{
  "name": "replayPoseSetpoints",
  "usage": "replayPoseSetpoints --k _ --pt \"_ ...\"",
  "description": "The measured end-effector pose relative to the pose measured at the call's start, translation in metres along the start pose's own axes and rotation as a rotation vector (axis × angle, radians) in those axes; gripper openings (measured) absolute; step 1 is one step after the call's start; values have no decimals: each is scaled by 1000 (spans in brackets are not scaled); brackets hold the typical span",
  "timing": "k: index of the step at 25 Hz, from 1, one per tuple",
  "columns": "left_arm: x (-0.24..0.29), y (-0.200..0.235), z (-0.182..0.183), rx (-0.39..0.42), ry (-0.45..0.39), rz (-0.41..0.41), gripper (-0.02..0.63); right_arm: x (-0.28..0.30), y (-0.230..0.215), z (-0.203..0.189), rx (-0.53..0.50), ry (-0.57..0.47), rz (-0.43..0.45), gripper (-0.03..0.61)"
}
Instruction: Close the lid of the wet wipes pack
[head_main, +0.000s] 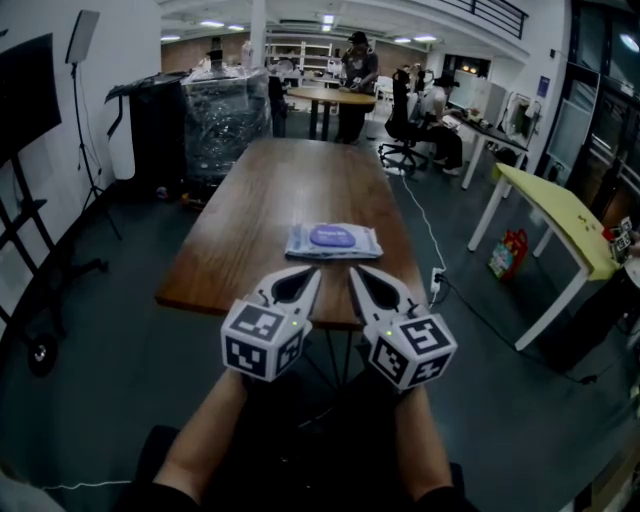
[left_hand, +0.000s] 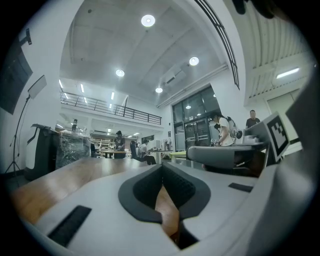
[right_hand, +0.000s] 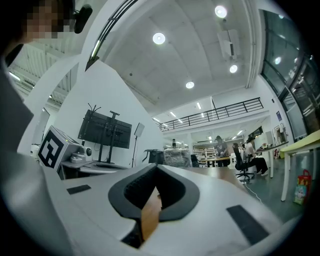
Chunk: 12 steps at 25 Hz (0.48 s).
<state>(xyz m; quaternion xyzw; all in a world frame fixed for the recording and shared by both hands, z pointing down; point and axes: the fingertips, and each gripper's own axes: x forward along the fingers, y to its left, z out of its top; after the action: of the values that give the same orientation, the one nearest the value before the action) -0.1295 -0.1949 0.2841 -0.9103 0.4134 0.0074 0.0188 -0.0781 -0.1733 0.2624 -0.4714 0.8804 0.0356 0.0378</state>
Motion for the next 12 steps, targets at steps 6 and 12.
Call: replayPoseSetpoints --k 6,12 --pt "-3 -1 1 6 0 0 9 -1 4 1 -4 0 12 7" --pt "-3 -1 1 10 -2 2 9 -1 6 2 3 -6 21 8"
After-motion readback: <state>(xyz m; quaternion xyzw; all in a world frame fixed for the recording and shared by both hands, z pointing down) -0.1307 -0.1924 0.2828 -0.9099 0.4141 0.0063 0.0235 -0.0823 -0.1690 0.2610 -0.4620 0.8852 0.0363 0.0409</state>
